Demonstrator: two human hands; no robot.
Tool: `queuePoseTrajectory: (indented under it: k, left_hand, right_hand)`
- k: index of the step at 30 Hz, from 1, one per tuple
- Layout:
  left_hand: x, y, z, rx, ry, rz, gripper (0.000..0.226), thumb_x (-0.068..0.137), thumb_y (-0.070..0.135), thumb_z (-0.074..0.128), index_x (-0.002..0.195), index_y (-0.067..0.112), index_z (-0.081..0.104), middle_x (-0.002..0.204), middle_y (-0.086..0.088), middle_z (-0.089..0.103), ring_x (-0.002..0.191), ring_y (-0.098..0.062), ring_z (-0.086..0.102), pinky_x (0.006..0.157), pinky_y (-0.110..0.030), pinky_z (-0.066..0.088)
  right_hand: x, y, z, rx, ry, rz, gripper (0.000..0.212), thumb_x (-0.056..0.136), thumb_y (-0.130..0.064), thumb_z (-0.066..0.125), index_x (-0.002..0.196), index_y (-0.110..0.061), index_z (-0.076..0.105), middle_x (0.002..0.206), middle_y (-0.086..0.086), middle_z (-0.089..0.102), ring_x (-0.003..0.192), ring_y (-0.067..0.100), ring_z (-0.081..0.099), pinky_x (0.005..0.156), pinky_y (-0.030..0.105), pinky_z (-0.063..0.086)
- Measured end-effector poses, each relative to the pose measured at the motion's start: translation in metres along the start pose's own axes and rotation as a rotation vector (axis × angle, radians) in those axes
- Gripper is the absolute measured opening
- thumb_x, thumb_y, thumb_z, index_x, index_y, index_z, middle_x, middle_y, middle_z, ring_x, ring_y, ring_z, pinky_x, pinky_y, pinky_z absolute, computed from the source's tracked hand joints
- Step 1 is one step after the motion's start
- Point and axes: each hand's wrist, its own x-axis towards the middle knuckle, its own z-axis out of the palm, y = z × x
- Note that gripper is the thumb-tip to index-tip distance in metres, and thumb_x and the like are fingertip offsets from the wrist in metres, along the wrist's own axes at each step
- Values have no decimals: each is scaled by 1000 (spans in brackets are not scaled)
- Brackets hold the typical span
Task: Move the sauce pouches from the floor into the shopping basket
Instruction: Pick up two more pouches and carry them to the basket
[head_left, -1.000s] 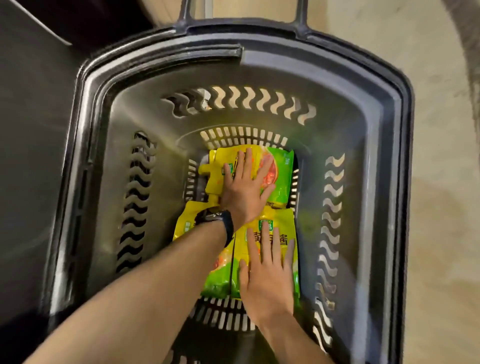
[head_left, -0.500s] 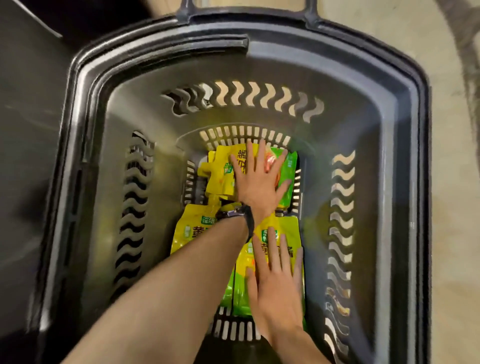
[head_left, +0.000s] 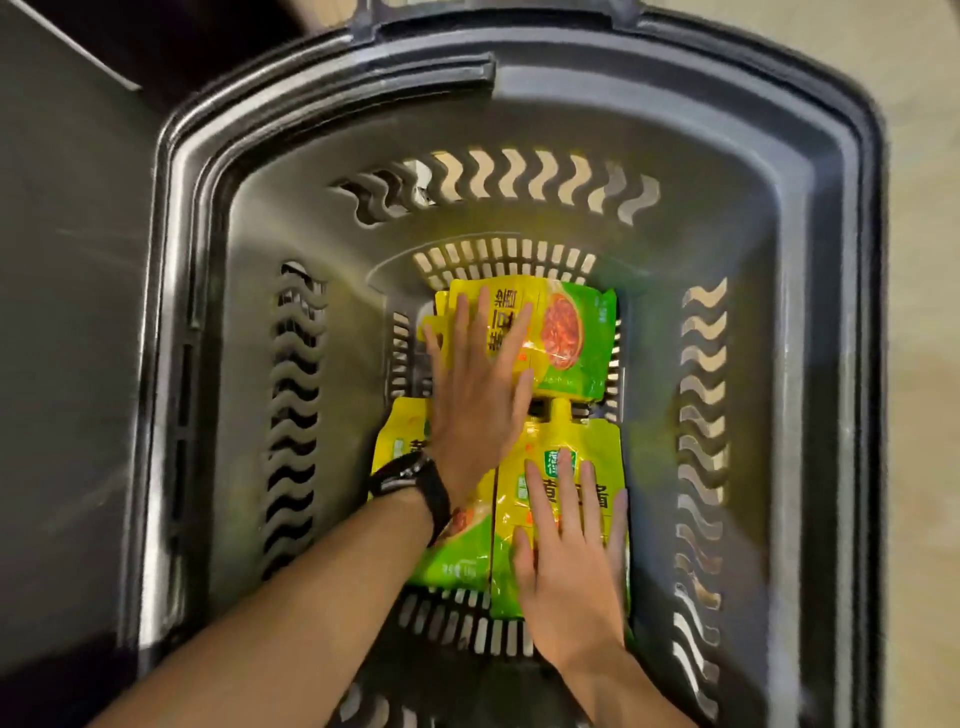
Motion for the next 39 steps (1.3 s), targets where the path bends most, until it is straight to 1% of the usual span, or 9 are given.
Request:
queuePoseTrajectory:
  k: [3,6,12,17,20,24,29,32,39]
  left_hand:
    - [-77,-30,3,74,-64,-99,63,102,49,22,161,30,8,168,-11,-3,155,-32,-4,120,-66,6]
    - [-124,-39,18,106,-149,-95,62,103,50,19,159,24,20,167,-15,7,154,-35,6,116,-67,19]
    - [-135,-41,25,121,-135,-91,68,98,46,33,159,20,21,167,-16,6,155,-35,3,119,-65,11]
    - [-156,-45,23,240,-223,-49,68,100,50,19,160,20,13,167,-18,1,155,-35,2,120,-65,12]
    - [-161,-44,13,252,-299,-55,67,100,49,16,161,20,9,167,-18,-1,155,-36,2,120,-64,12]
    - [-154,-33,-11,185,-415,-107,66,101,45,19,161,21,8,168,-15,0,155,-34,0,120,-63,14]
    - [-145,14,-88,137,-689,-167,65,99,46,47,157,31,20,160,-8,29,145,-29,31,115,-45,34]
    - [-142,53,-151,91,-683,-214,64,91,44,62,148,32,35,145,-2,45,130,-26,49,101,-42,44]
    - [-159,138,-326,154,-522,-106,74,84,56,66,145,26,37,138,-4,50,129,-28,50,99,-46,44]
  right_hand:
    - [0,-1,-1,1,-18,7,64,98,-46,24,158,-30,8,166,6,1,153,27,-1,118,61,14]
    - [-1,-2,-3,-8,-14,-11,64,100,-45,23,158,-29,2,166,7,-4,153,27,-6,119,60,10]
    - [-1,-4,-1,6,13,-7,66,98,-43,28,158,-28,5,166,8,-4,153,28,-5,119,60,7]
    - [0,-3,-5,23,6,-8,65,97,-45,26,158,-29,8,166,7,1,153,28,-1,119,60,9]
    - [0,-3,-16,59,-53,-12,64,97,-45,21,158,-30,5,165,7,-2,152,29,-3,119,60,9]
    - [-7,-4,-51,146,-213,-9,72,99,-34,35,156,-30,-10,163,6,-18,151,27,-13,121,58,2]
    - [-46,-9,-119,381,-302,4,81,96,-38,50,156,-34,-5,165,-1,-11,153,23,-4,123,47,18]
    - [-72,-7,-172,444,-296,-25,83,93,-39,57,156,-35,3,165,-5,-2,152,22,9,118,43,32]
    - [-156,18,-336,294,-149,-91,82,90,-40,60,156,-23,16,156,6,23,142,27,32,111,39,38]
